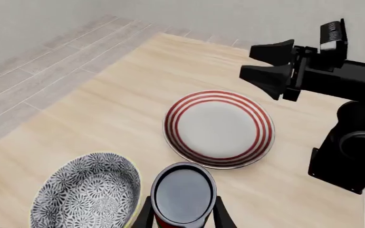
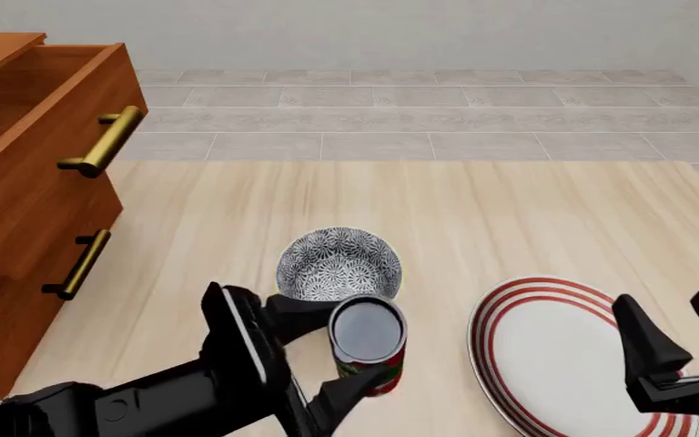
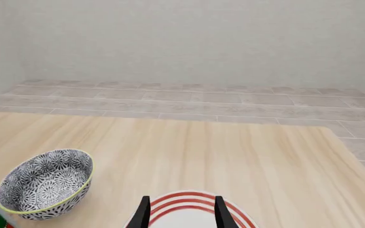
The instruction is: Put the ketchup in the top drawer of the cabinet.
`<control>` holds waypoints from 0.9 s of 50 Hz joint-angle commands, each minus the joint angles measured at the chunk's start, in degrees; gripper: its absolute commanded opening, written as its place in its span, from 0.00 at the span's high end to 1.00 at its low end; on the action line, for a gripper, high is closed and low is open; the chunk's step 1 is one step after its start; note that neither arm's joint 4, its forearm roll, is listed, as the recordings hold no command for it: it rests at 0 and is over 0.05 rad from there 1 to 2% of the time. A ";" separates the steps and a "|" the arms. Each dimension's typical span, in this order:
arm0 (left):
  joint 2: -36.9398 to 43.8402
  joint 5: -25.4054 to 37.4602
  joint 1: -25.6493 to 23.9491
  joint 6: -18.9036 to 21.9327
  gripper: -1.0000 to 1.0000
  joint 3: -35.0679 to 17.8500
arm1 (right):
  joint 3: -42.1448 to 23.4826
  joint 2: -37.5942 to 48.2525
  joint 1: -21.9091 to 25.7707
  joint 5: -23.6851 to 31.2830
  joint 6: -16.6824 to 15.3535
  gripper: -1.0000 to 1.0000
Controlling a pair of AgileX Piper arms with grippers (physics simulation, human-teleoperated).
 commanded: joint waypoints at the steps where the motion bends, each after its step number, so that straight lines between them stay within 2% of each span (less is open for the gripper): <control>1: -10.42 8.74 1.19 0.83 1.00 -1.07 | 0.00 3.33 0.59 -3.30 0.04 0.00; 7: -16.57 14.19 3.25 1.10 1.00 -1.89 | 0.00 11.47 1.79 -11.46 0.08 0.00; 12: -20.94 18.20 5.30 0.86 1.00 -2.04 | 0.00 16.30 2.85 -16.33 -0.09 0.00; 13: -24.07 20.36 5.95 1.33 1.00 -1.99 | 0.00 16.94 3.08 -17.04 0.09 0.00; 16: -26.53 22.97 7.37 0.67 1.00 -2.40 | 0.00 17.98 3.27 -18.01 0.00 0.00; 27: -34.57 30.65 10.91 0.82 1.00 -3.43 | 0.00 17.82 3.50 -17.81 -0.06 0.00; 42: -43.17 44.60 15.95 0.85 1.00 -10.85 | 0.00 17.27 3.53 -17.39 -0.10 0.00; 43: -43.93 45.44 15.50 -0.95 1.00 -11.60 | 0.00 17.04 3.55 -17.22 -0.10 0.00; 44: -43.94 45.46 15.50 -0.95 1.00 -11.61 | 0.00 17.01 3.55 -17.20 -0.10 0.00; 45: -43.89 46.74 14.80 -4.41 1.00 -12.60 | 0.00 16.80 3.58 -17.04 -0.12 0.00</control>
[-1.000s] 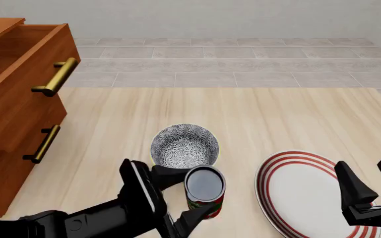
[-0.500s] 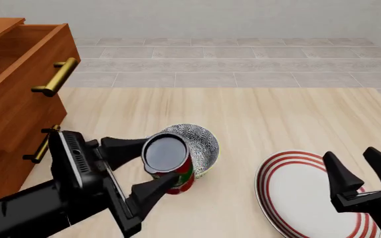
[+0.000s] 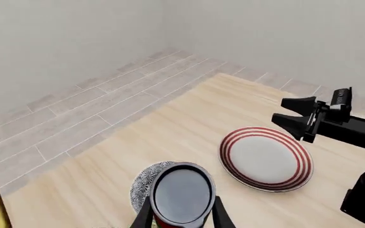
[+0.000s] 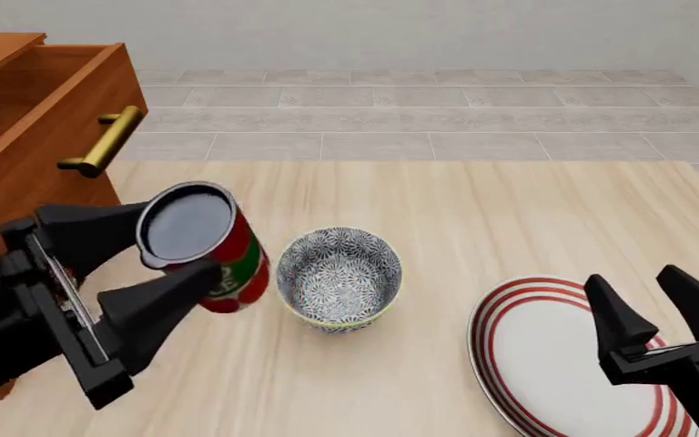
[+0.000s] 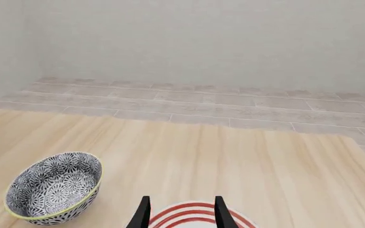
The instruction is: Put the ketchup in the top drawer of the cabinet.
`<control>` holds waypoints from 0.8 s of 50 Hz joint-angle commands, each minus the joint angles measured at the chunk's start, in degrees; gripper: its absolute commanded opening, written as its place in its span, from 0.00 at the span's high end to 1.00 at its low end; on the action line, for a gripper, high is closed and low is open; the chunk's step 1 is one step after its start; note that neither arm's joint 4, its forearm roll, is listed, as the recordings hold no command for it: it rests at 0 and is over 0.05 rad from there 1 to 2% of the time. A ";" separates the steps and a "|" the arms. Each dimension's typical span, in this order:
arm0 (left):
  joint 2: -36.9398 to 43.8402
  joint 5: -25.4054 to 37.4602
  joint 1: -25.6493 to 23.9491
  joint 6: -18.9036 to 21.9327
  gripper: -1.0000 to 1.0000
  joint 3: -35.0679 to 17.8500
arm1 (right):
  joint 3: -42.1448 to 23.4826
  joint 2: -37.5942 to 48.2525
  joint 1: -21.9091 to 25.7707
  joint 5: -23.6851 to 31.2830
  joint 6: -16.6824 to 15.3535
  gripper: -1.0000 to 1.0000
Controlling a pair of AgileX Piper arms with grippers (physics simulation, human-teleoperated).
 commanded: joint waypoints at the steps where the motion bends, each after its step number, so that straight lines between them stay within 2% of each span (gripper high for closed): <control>1: -5.99 10.28 2.08 -5.32 1.00 -5.75 | 0.00 -0.50 0.22 0.24 -0.16 0.00; 5: -8.90 13.31 4.54 -3.10 1.00 -6.63 | 0.00 -1.67 0.28 1.22 -0.28 0.00; 9: -11.48 16.74 3.55 -6.44 1.00 -8.08 | 0.00 -1.62 0.41 1.09 -0.28 0.00; 12: -12.41 19.64 5.36 -6.15 1.00 -9.56 | 0.00 -2.21 0.47 1.60 -0.29 0.00; 16: -13.78 24.38 6.70 -3.35 1.00 -13.56 | 0.00 -2.44 0.46 1.79 -0.35 0.00; 23: -13.61 31.21 7.95 -2.41 1.00 -20.90 | -0.01 -3.13 0.52 2.36 -0.26 0.00; 24: -13.05 33.01 9.82 -3.75 1.00 -22.78 | -0.01 -3.35 0.51 2.53 -0.27 0.00; 26: -12.05 34.66 10.53 -6.26 1.00 -24.61 | -0.01 -3.53 0.47 2.68 -0.21 0.00; 28: -10.74 36.44 10.75 -3.60 1.00 -25.65 | -0.01 -3.76 0.47 2.90 -0.17 0.00; 29: -11.08 37.30 11.62 -5.38 1.00 -27.54 | -0.01 -3.94 0.50 3.09 -0.13 0.00; 31: -10.63 38.56 12.90 -3.29 1.00 -28.91 | -0.01 -4.07 0.47 3.20 -0.09 0.00; 40: -8.69 42.82 18.19 -0.90 1.00 -34.55 | -0.01 -4.47 0.29 3.64 -0.05 0.00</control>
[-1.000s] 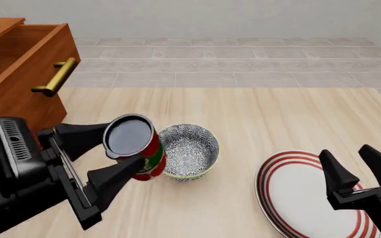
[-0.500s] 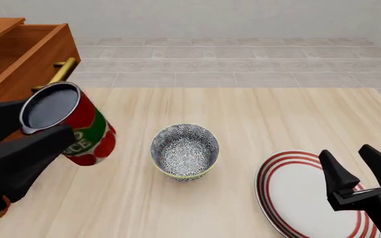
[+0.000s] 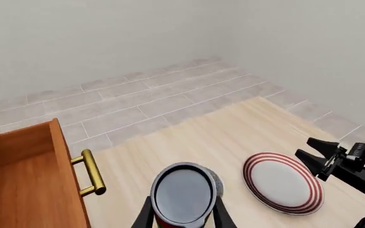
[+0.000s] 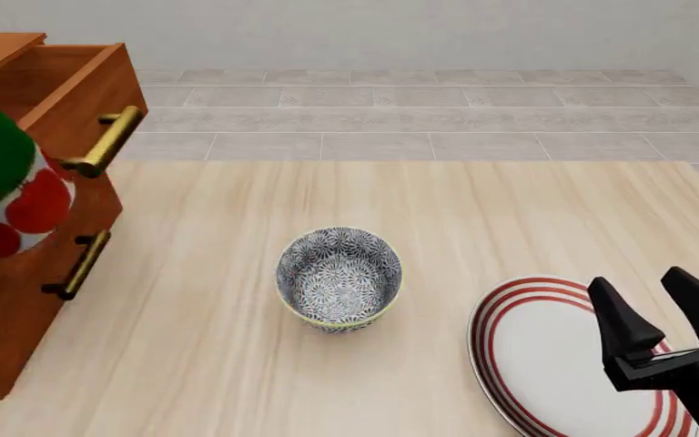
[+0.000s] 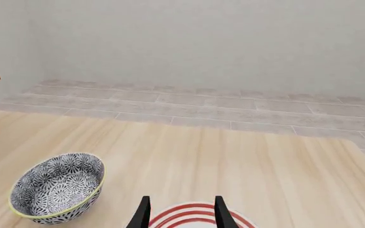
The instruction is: Put the ketchup in the top drawer of the cabinet.
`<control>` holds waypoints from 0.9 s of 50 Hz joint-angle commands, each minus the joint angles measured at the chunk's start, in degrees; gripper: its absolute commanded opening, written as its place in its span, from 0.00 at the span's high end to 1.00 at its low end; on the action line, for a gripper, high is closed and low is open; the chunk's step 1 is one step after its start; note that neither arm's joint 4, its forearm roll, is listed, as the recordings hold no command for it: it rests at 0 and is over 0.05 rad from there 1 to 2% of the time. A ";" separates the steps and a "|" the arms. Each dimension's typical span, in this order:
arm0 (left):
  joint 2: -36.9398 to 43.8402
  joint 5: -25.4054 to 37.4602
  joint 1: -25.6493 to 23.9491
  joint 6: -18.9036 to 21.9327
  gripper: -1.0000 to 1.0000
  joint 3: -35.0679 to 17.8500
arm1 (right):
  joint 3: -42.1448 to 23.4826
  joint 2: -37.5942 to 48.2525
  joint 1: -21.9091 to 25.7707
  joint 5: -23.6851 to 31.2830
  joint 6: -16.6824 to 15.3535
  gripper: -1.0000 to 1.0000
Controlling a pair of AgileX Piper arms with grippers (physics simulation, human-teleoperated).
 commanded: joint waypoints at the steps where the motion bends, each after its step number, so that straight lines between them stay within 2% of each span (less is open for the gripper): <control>1: 2.09 7.28 6.19 2.81 1.00 -8.56 | 0.00 -0.73 -0.10 0.72 0.12 0.00; 5: 2.88 8.04 8.67 2.62 1.00 -9.21 | 0.00 -0.65 -0.19 0.87 0.10 0.00; 8: 2.83 8.20 10.92 5.25 1.00 -9.74 | 0.00 -0.45 -0.23 0.71 0.16 0.00; 13: 4.61 9.12 12.92 5.81 1.00 -11.74 | 0.00 0.57 -0.23 -0.20 0.15 0.00; 16: 6.65 9.50 15.41 4.90 1.00 -13.15 | 0.00 0.72 -0.23 -0.32 0.14 0.00; 23: 9.90 10.11 17.52 4.32 1.00 -17.09 | 0.01 1.32 -0.33 -0.87 0.22 0.00; 25: 10.49 9.41 18.71 5.94 1.00 -17.27 | 0.01 1.06 -0.36 -0.65 0.23 0.00; 32: 12.85 6.99 21.46 4.37 1.00 -16.92 | 0.01 1.56 -0.41 -1.02 0.21 0.00; 38: 15.23 4.61 24.08 5.80 1.00 -16.68 | 0.01 2.33 -0.40 -1.60 -0.35 0.00; 39: 15.46 4.23 24.47 8.04 1.00 -16.12 | 0.01 2.42 -0.37 -1.68 -0.36 0.00; 40: 15.33 3.90 24.22 8.57 1.00 -16.05 | 0.01 2.47 -0.32 -1.72 -0.31 0.00; 45: 17.13 2.78 27.21 8.00 1.00 -16.46 | 0.01 2.92 -0.30 -2.14 -0.31 0.00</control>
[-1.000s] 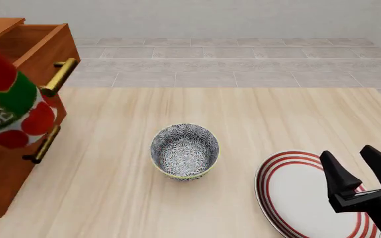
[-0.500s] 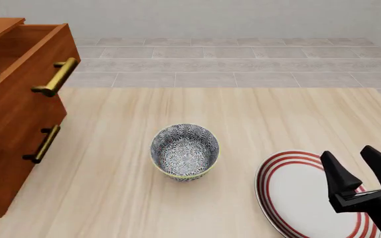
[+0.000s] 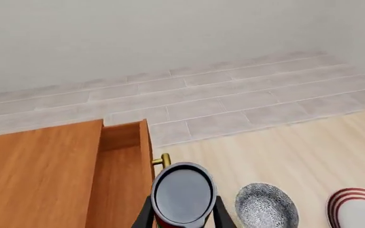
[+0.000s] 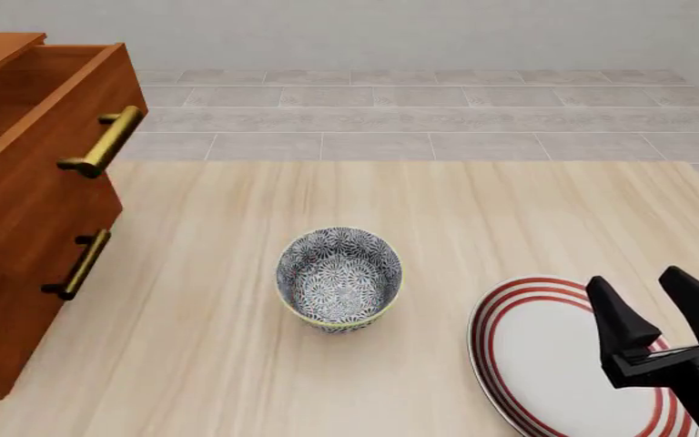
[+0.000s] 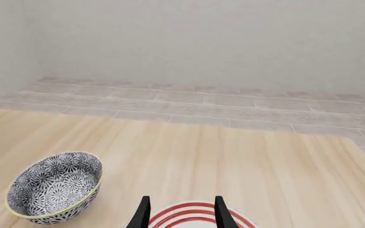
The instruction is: Put the ketchup in the top drawer of the cabinet.
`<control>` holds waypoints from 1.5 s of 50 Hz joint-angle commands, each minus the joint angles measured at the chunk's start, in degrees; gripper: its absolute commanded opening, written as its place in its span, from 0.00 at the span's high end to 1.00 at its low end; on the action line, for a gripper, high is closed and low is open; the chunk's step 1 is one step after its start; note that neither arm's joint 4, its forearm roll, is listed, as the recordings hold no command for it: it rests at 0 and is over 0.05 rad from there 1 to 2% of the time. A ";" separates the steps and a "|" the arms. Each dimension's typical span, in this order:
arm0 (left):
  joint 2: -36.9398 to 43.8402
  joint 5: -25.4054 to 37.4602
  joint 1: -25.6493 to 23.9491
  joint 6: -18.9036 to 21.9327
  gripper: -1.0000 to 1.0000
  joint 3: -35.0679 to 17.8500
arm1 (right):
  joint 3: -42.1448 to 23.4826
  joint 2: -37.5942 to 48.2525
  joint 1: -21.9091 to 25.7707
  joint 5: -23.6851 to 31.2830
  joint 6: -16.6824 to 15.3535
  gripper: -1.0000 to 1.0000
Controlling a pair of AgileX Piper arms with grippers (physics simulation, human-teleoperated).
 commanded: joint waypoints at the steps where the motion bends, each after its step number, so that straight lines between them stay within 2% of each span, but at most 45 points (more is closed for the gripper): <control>1: 3.41 -2.65 4.83 2.69 1.00 -0.71 | 0.00 0.92 0.05 -0.77 -0.23 0.00; 2: 5.25 -2.50 5.77 1.46 1.00 -1.27 | 0.00 0.90 -0.01 -0.78 -0.16 0.00; 12: 6.48 -3.79 8.06 3.99 1.00 -0.65 | 0.00 1.90 0.15 -1.67 -0.16 0.00; 25: 7.85 -4.51 10.30 4.93 1.00 -0.97 | 0.00 2.05 0.12 -1.58 -0.30 0.00; 30: 9.06 -4.94 12.08 4.09 1.00 -1.21 | 0.00 1.89 0.18 -1.39 -0.25 0.00; 43: 10.95 -8.86 14.21 4.50 1.00 3.58 | 0.00 2.82 0.20 -2.29 -0.19 0.00; 56: 12.48 -11.01 15.68 4.91 1.00 5.45 | 0.00 2.13 0.22 -1.41 -0.34 0.00; 58: 12.15 -11.97 16.13 6.33 1.00 6.35 | 0.00 1.81 0.18 -1.06 -0.35 0.00; 75: 13.81 -13.58 18.14 6.48 1.00 6.84 | 0.00 1.58 0.25 -0.64 -0.34 0.00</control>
